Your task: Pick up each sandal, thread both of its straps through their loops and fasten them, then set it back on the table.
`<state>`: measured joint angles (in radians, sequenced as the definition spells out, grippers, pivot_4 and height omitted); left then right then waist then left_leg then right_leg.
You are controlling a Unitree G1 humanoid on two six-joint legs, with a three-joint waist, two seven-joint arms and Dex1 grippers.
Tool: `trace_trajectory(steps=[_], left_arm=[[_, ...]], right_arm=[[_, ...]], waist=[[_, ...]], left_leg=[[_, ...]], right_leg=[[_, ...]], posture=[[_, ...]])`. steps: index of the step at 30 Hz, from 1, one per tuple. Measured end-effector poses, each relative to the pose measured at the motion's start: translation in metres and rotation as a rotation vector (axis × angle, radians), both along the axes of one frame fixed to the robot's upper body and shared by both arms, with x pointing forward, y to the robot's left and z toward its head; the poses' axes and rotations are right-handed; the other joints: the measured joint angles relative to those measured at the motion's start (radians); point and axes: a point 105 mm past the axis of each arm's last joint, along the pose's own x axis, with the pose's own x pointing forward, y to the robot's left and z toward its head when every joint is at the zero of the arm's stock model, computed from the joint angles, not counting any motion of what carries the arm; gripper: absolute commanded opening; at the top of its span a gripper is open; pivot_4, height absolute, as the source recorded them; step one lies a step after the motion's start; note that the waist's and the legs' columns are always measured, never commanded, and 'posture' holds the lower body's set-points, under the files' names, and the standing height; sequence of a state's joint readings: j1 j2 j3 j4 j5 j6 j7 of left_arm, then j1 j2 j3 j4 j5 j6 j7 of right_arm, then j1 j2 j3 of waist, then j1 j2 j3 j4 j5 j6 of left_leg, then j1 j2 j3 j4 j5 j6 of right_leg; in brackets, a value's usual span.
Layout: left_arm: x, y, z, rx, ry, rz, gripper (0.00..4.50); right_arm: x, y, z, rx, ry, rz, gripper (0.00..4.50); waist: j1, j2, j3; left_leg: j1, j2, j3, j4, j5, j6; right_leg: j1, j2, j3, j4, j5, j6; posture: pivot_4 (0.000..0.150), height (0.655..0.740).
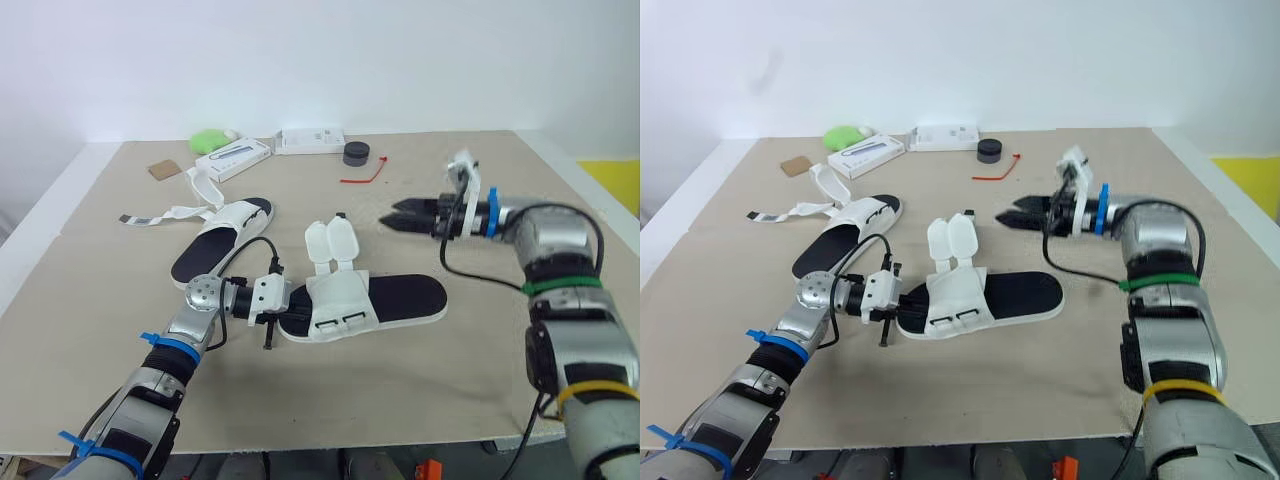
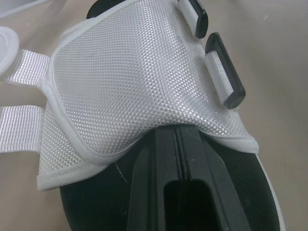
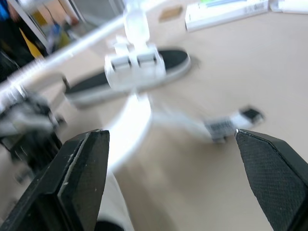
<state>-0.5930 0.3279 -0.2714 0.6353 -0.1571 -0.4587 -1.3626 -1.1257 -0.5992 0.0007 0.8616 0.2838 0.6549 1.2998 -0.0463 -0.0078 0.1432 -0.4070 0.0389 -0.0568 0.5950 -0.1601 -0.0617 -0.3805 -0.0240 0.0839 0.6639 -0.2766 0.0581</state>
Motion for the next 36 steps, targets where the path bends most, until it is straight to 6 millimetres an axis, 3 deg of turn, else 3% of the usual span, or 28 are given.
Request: trace_trajectory(steps=[2,7,16,22,31,32,34,36], left_arm=[[0.0,0.0,0.0,0.001,-0.003,-0.005,0.0],[0.001,-0.002,0.003,0.006,-0.009,-0.017,0.0],[0.002,-0.002,0.003,0.01,-0.005,-0.024,0.0],[0.001,-0.002,0.002,0.01,-0.004,-0.024,0.0],[0.001,-0.002,0.002,0.006,-0.009,-0.021,0.0],[0.001,-0.003,0.002,0.005,-0.009,-0.021,0.0],[0.001,-0.003,0.002,0.004,-0.009,-0.021,0.0],[0.001,-0.003,0.002,0.004,-0.009,-0.02,0.0]], right_arm=[[0.002,0.007,-0.003,0.01,0.081,-0.007,4.47],[-0.004,0.028,-0.033,-0.077,0.249,0.032,4.47],[-0.006,0.039,-0.052,-0.125,0.305,0.047,4.47],[-0.006,0.058,-0.043,-0.104,0.287,0.11,4.47],[-0.005,0.07,-0.034,-0.074,0.262,0.14,4.47],[-0.005,0.072,-0.034,-0.066,0.26,0.143,4.09],[-0.005,0.073,-0.035,-0.059,0.262,0.143,3.72],[-0.004,0.073,-0.035,-0.048,0.264,0.141,2.79]], waist=[[0.001,0.0,0.0],[0.001,0.0,0.0],[0.0,0.0,0.0],[0.0,0.0,0.0],[0.0,0.0,0.0],[0.0,0.0,0.0],[0.0,0.0,0.0],[0.0,0.0,0.0]], left_leg=[[0.0,0.0,0.0,0.0,0.0,0.0],[-0.003,-0.001,0.0,0.0,0.0,0.0],[-0.004,-0.002,-0.001,0.0,0.0,0.0],[-0.004,-0.002,-0.002,0.0,0.0,0.0],[-0.004,-0.003,-0.002,0.001,0.0,0.0],[-0.004,-0.003,-0.002,0.001,0.0,0.0],[-0.004,-0.003,-0.002,0.001,0.0,0.0],[-0.004,-0.003,-0.002,0.001,0.0,0.0]], right_leg=[[0.0,0.0,0.0,0.0,-0.001,0.0],[-0.001,0.0,0.001,0.0,-0.001,0.001],[-0.001,0.0,0.001,0.0,-0.001,0.002],[-0.001,0.0,0.001,0.0,-0.001,0.003],[-0.001,0.0,0.001,0.0,-0.001,0.003],[-0.001,0.0,0.001,0.0,-0.001,0.003],[-0.001,0.0,0.001,0.0,-0.001,0.003],[0.0,0.0,0.001,0.0,-0.001,0.003]], posture=[[0.15,0.74],[0.15,0.74],[0.15,0.74],[0.15,0.74],[0.15,0.74],[0.15,0.74],[0.15,0.74],[0.15,0.74]])
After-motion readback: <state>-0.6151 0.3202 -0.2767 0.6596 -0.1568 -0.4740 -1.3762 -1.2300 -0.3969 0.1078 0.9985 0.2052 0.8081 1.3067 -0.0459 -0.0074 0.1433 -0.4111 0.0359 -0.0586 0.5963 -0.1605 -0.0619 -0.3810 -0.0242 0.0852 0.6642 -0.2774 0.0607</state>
